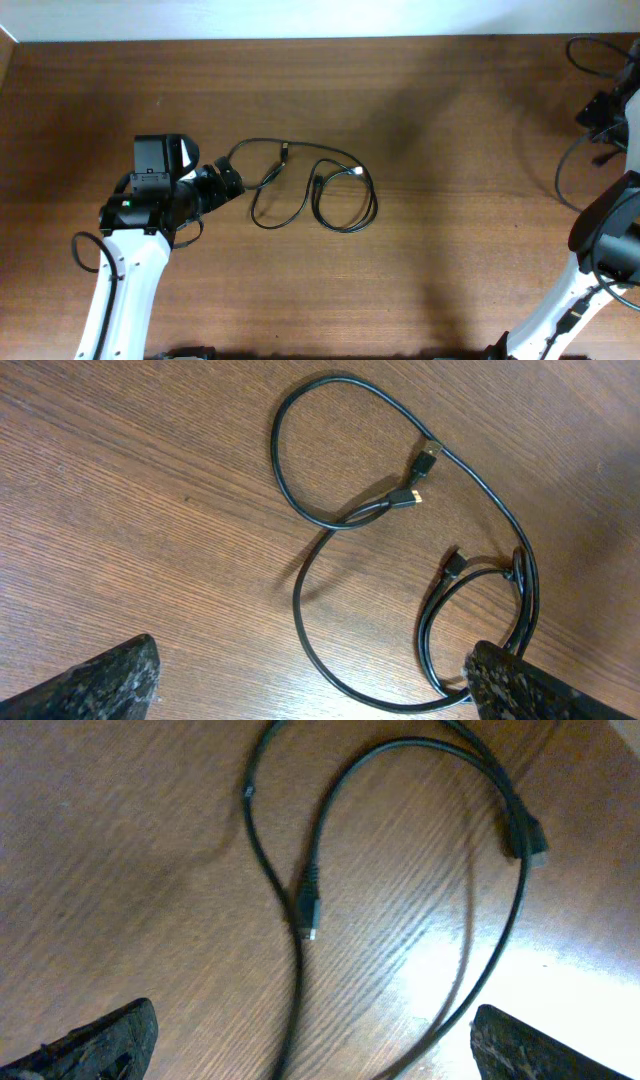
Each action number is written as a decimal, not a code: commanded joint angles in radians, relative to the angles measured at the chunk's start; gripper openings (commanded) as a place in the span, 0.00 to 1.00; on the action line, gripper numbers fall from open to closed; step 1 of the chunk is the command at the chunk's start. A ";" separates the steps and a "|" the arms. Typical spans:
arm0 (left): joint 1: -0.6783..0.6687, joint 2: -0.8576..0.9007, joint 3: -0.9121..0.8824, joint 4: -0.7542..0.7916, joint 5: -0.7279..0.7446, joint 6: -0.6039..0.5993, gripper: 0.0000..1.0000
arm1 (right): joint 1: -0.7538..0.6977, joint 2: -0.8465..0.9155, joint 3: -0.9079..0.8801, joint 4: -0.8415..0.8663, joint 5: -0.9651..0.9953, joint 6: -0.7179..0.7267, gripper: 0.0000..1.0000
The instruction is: Untangle cables
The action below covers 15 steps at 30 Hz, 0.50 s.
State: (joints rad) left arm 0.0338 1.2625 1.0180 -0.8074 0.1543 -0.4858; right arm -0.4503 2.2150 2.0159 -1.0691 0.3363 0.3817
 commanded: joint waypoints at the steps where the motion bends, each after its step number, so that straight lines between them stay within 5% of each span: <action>1: 0.000 0.002 0.004 0.001 0.006 0.017 0.99 | -0.002 -0.082 0.076 -0.001 -0.237 -0.103 0.99; 6: 0.000 0.002 0.004 0.001 0.006 0.017 0.99 | 0.001 -0.196 0.196 -0.002 -0.676 -0.253 0.99; 12: 0.000 0.002 0.004 0.001 0.006 0.017 0.99 | 0.136 -0.243 0.195 -0.206 -0.747 -0.341 0.99; 15: 0.000 0.002 0.004 0.002 0.006 0.017 0.99 | 0.271 -0.234 0.195 -0.289 -0.748 -0.266 0.99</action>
State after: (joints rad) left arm 0.0338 1.2625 1.0180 -0.8074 0.1543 -0.4858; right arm -0.2783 1.9697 2.2074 -1.3224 -0.3809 0.0750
